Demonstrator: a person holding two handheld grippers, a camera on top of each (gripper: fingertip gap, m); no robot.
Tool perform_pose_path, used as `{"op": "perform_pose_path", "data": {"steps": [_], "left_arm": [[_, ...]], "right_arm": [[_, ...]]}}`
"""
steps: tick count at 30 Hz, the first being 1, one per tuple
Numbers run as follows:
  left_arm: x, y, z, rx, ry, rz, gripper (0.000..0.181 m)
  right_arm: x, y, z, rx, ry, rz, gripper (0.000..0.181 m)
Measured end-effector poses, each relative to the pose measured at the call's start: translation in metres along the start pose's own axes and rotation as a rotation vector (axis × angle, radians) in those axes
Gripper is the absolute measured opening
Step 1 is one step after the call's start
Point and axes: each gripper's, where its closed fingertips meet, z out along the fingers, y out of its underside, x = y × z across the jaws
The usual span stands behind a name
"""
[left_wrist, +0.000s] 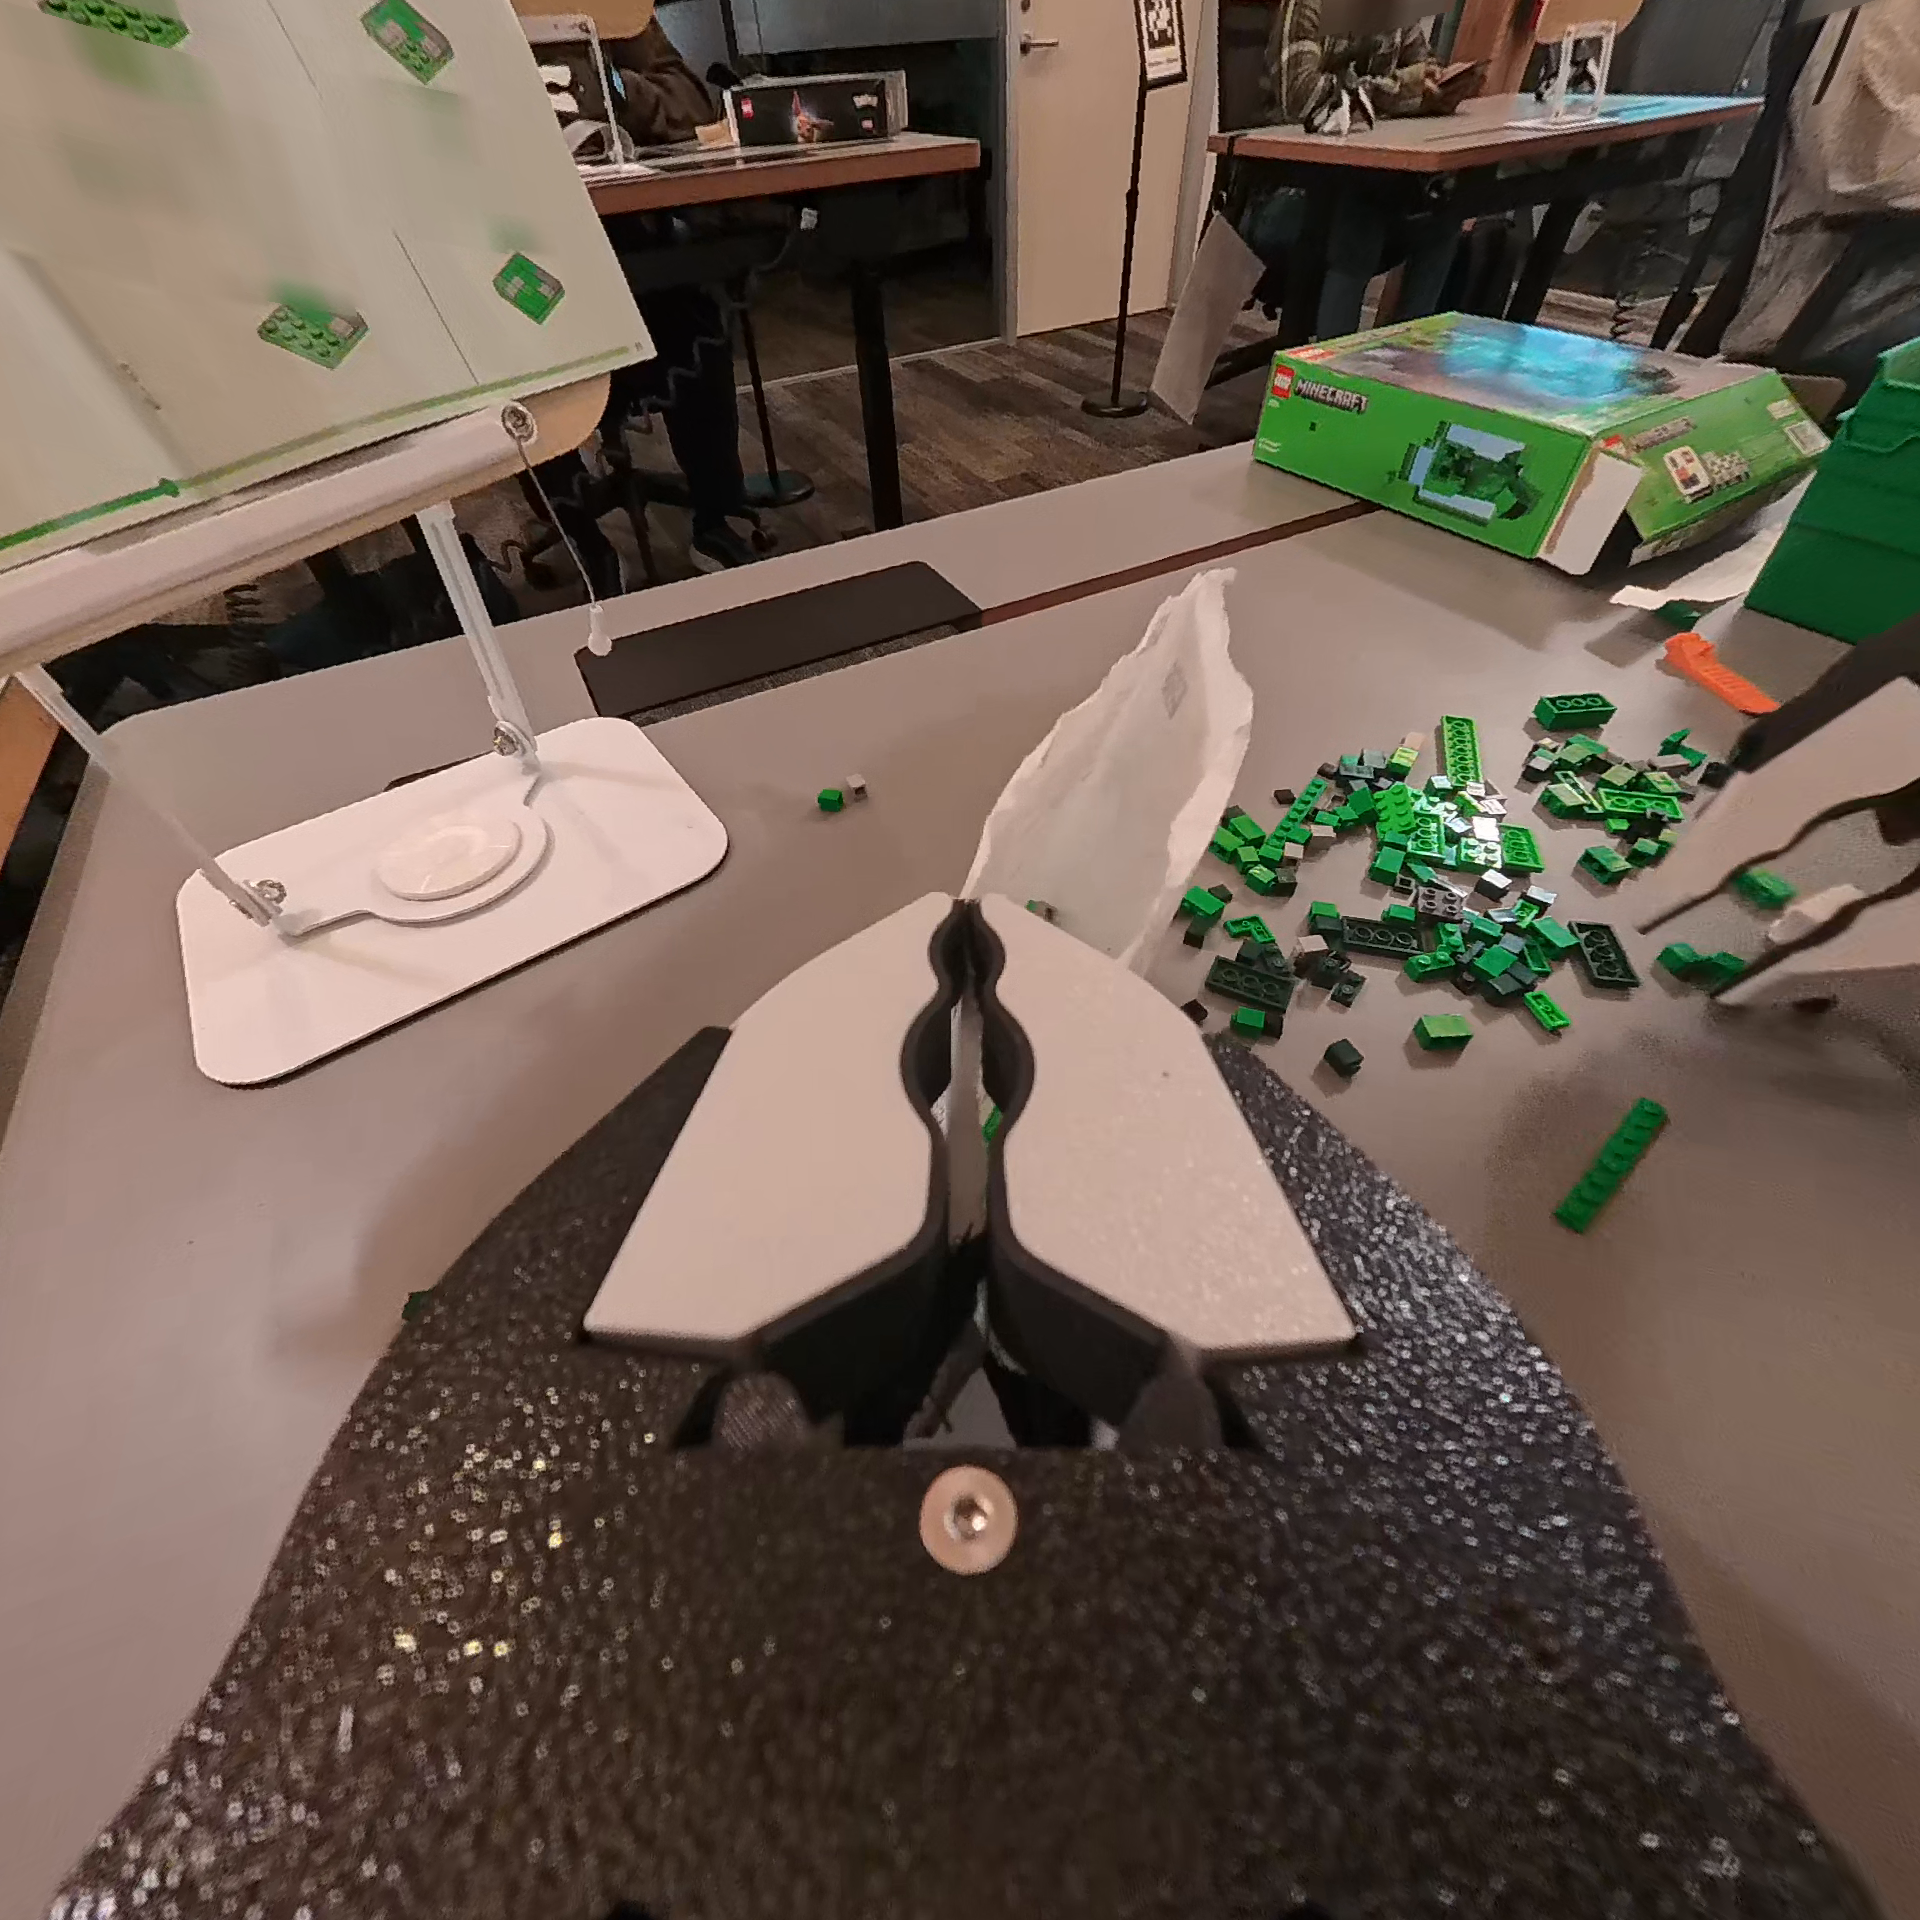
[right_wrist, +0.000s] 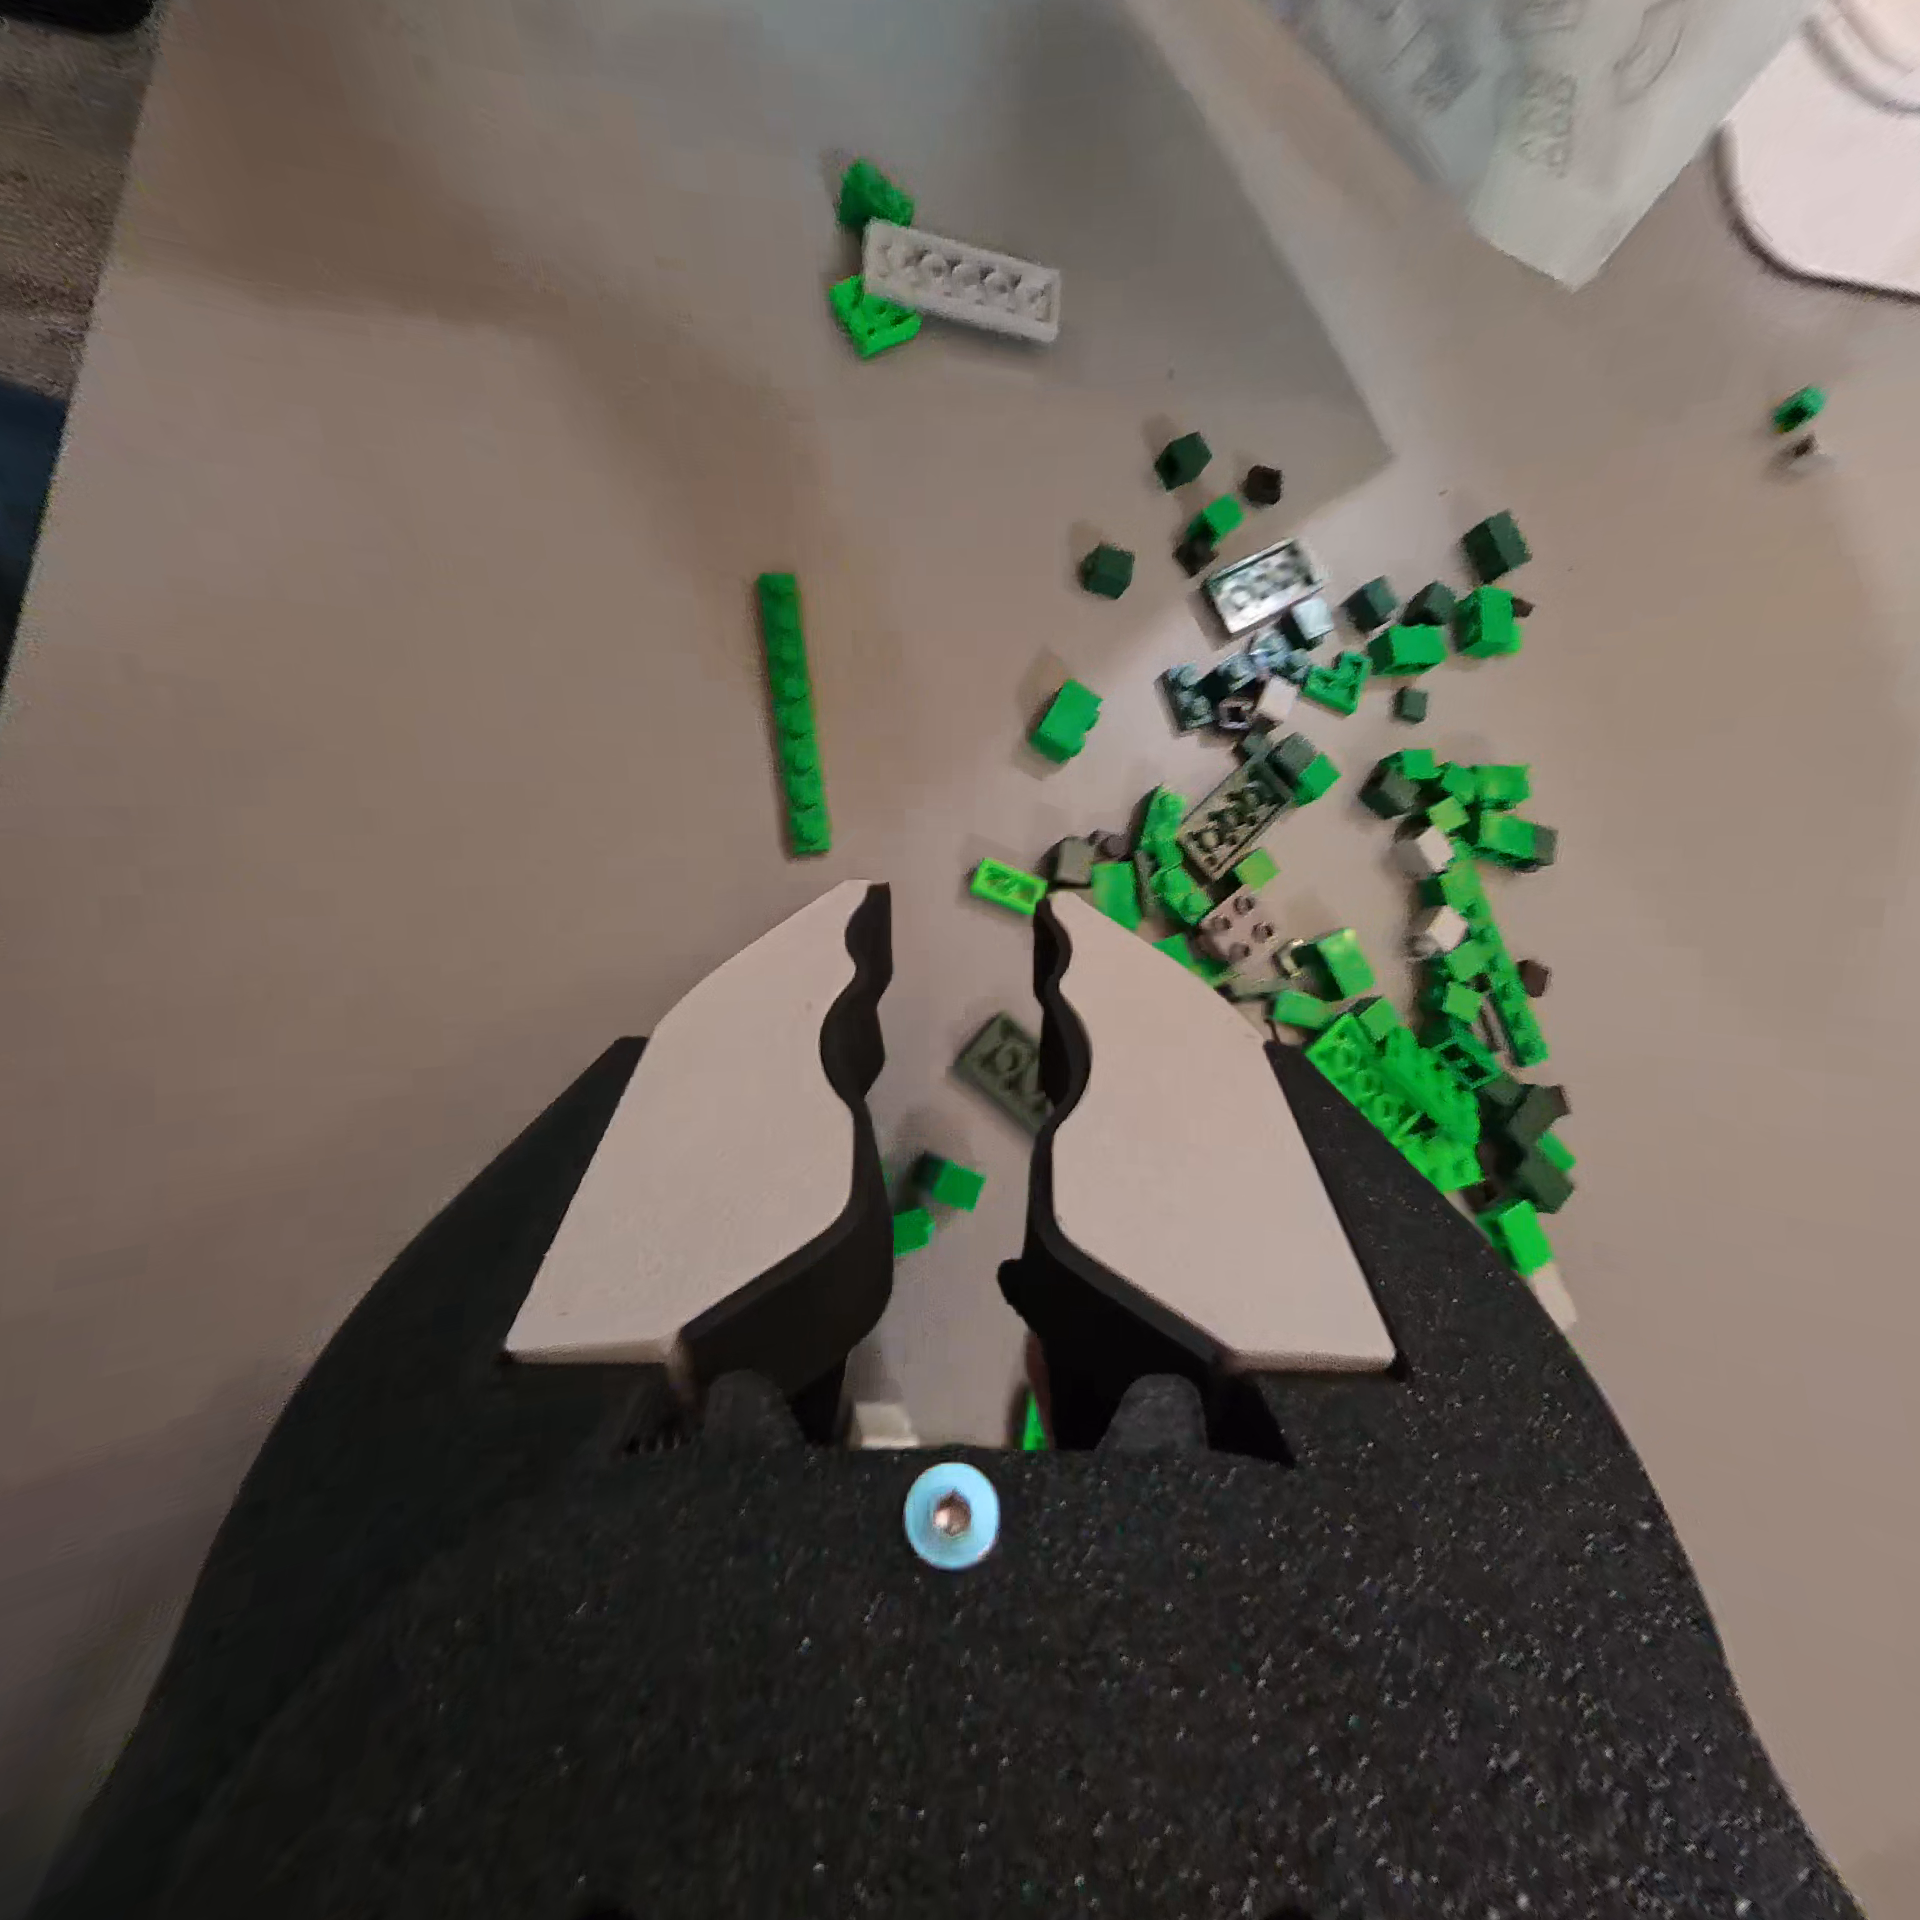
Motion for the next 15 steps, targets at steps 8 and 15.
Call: {"op": "perform_pose_path", "data": {"steps": [8, 15], "left_arm": [[0.0, 0.004, 0.01, -0.012, -0.04, -0.025, 0.0], [0.01, 0.003, 0.019, -0.015, -0.037, 0.018, 0.0]], "right_arm": [[0.041, -0.001, -0.008, 0.217, 0.285, 0.062, 0.024], [0.055, 0.003, -0.013, 0.227, 0.383, 0.08, 0.024]]}}
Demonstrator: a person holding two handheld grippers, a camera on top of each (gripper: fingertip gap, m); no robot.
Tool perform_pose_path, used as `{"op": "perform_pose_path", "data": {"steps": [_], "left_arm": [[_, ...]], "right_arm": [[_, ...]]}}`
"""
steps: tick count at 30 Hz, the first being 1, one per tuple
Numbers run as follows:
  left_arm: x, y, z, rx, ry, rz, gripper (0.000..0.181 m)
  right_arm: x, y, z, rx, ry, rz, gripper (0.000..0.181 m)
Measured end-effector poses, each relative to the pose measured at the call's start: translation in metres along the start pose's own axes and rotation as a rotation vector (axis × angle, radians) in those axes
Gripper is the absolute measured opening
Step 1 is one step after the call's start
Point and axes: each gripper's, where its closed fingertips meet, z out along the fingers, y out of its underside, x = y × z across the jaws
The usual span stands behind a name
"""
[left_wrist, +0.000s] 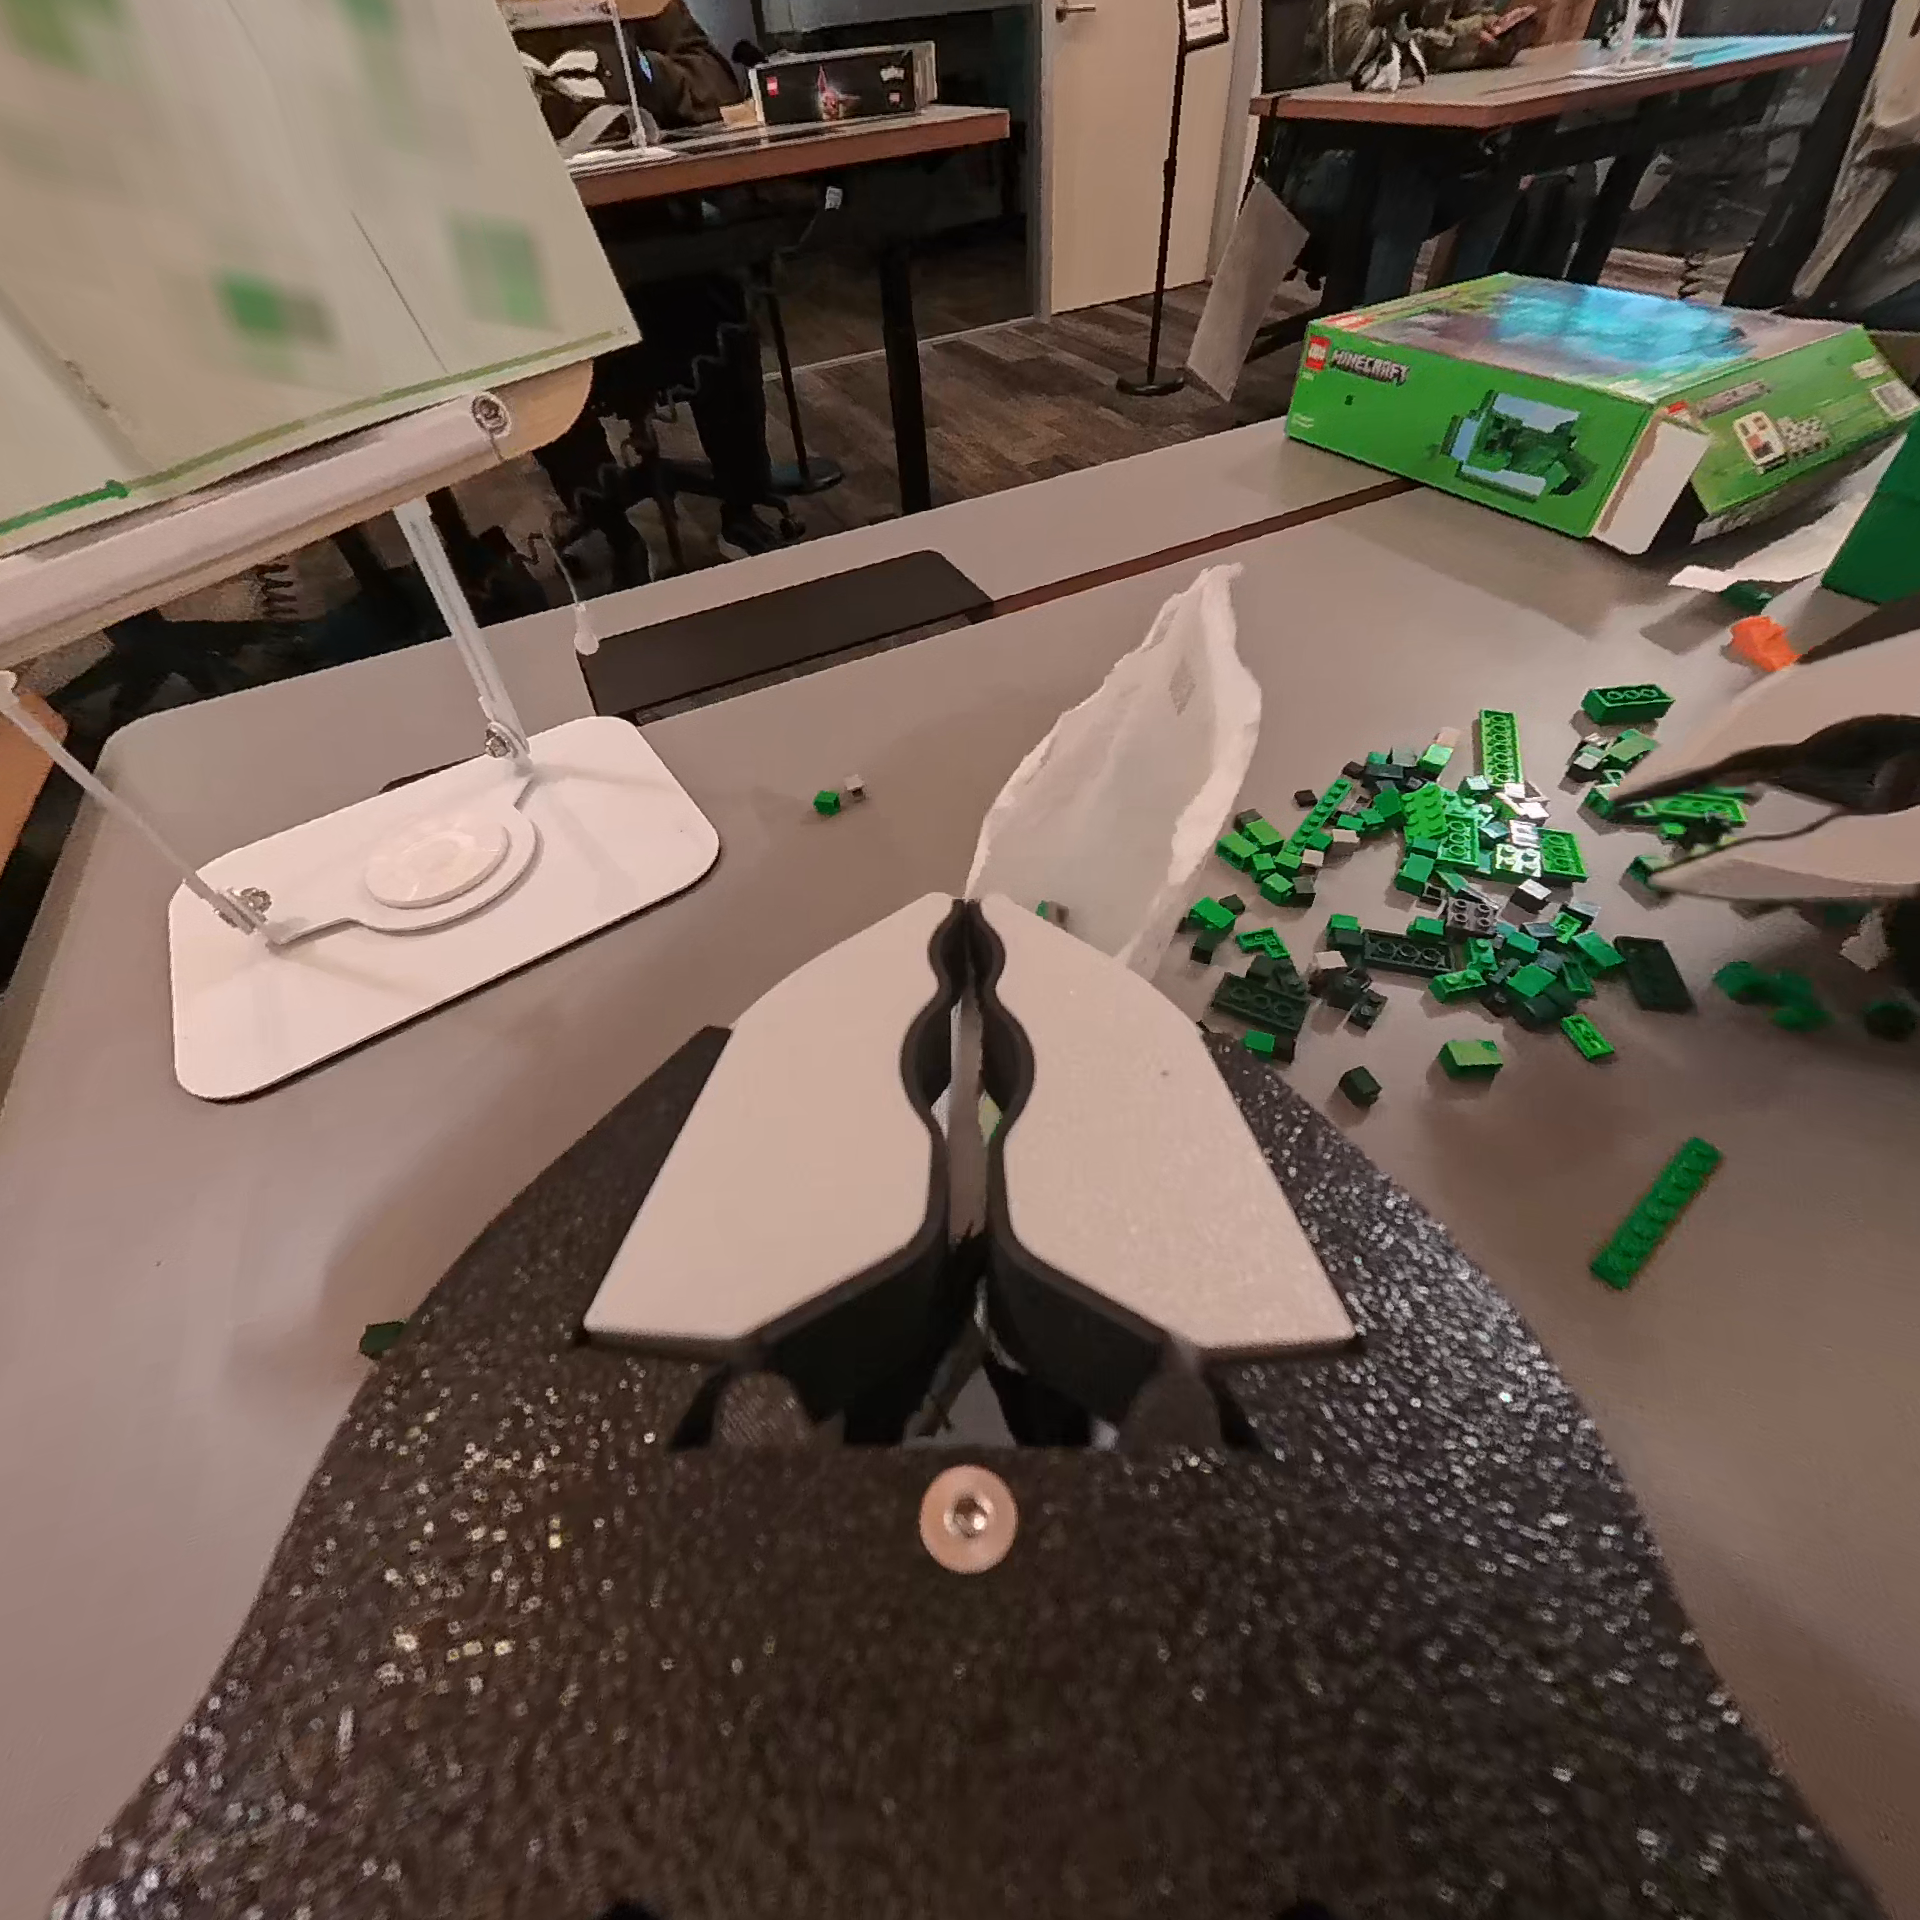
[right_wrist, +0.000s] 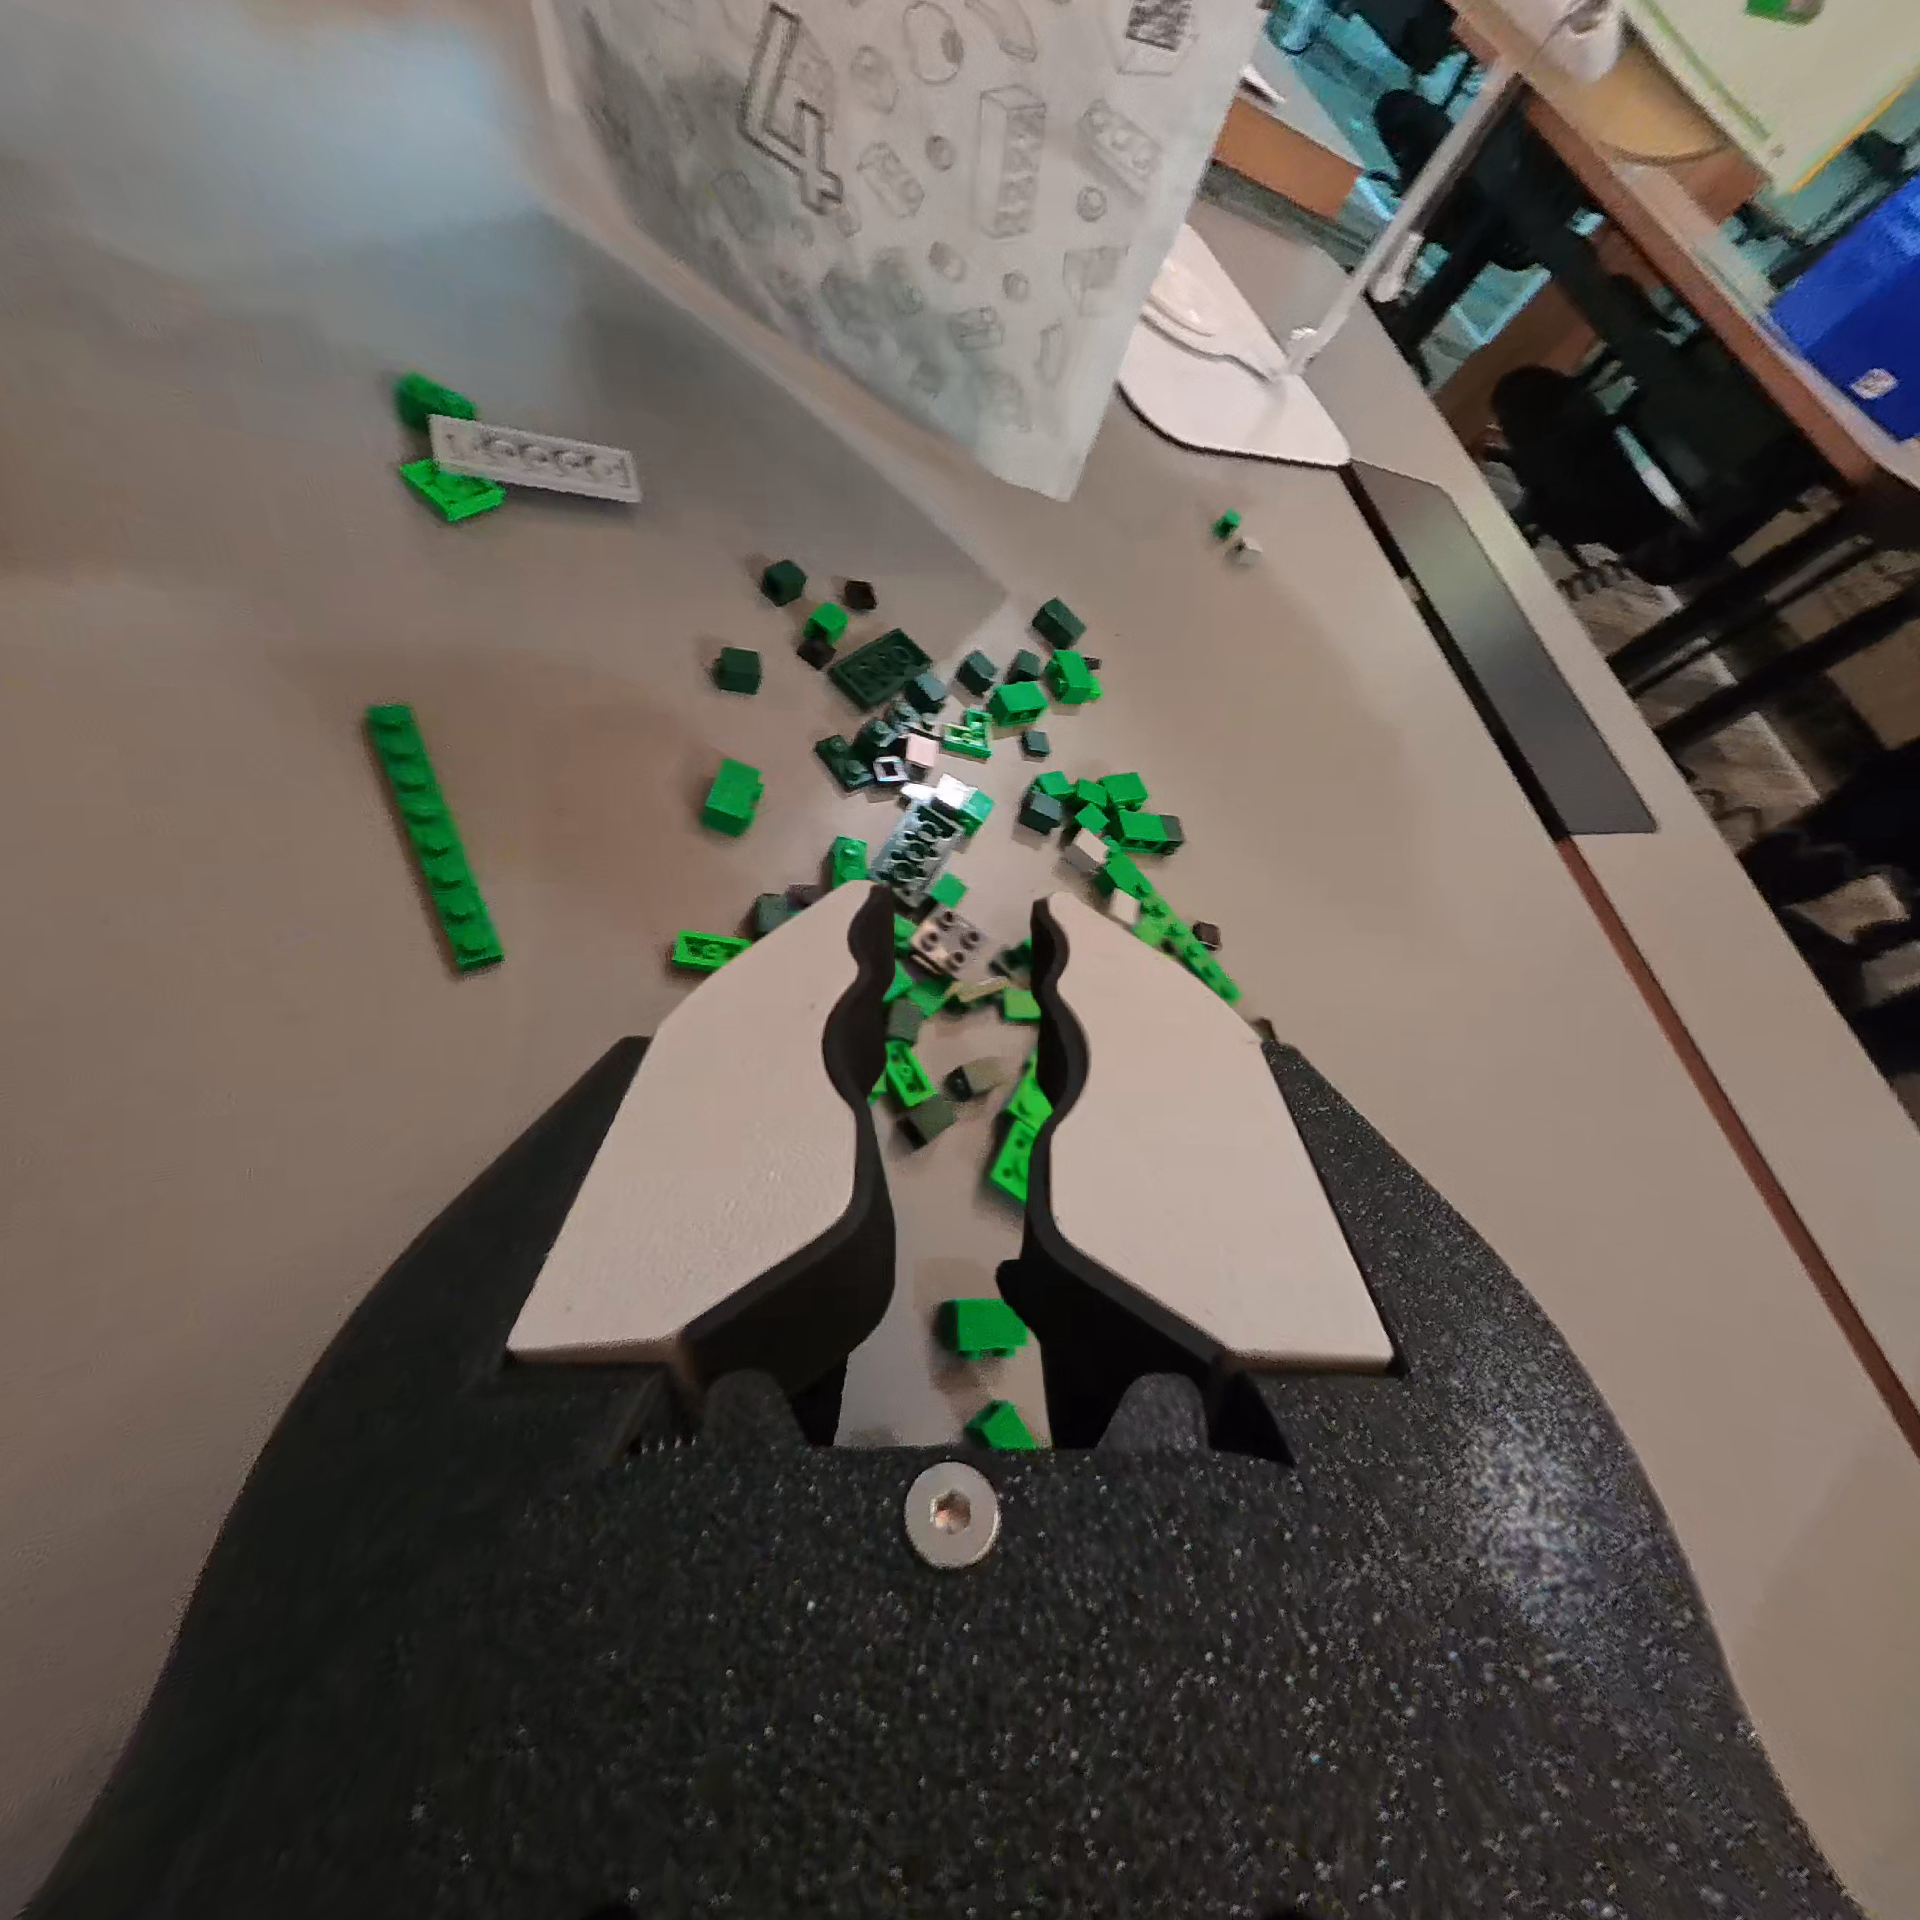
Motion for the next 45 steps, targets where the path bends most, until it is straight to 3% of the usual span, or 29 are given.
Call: {"op": "perform_pose_path", "data": {"steps": [16, 22, 29, 45], "left_arm": [[0.002, 0.007, 0.008, -0.023, -0.007, -0.01, 0.0], [0.001, 0.006, 0.008, -0.016, -0.01, -0.009, 0.0], [0.003, 0.002, 0.008, 0.009, -0.013, -0.002, 0.0], [0.01, 0.004, 0.012, -0.006, 0.011, 0.018, 0.0]], "right_arm": [[0.036, 0.007, -0.014, 0.01, 0.175, 0.112, 0.025], [0.08, 0.021, -0.05, 0.087, 0.348, 0.273, 0.026], [0.128, 0.062, -0.097, 0.091, 0.656, 0.457, 0.022], [0.129, 0.061, -0.097, 0.094, 0.683, 0.455, 0.019]]}}
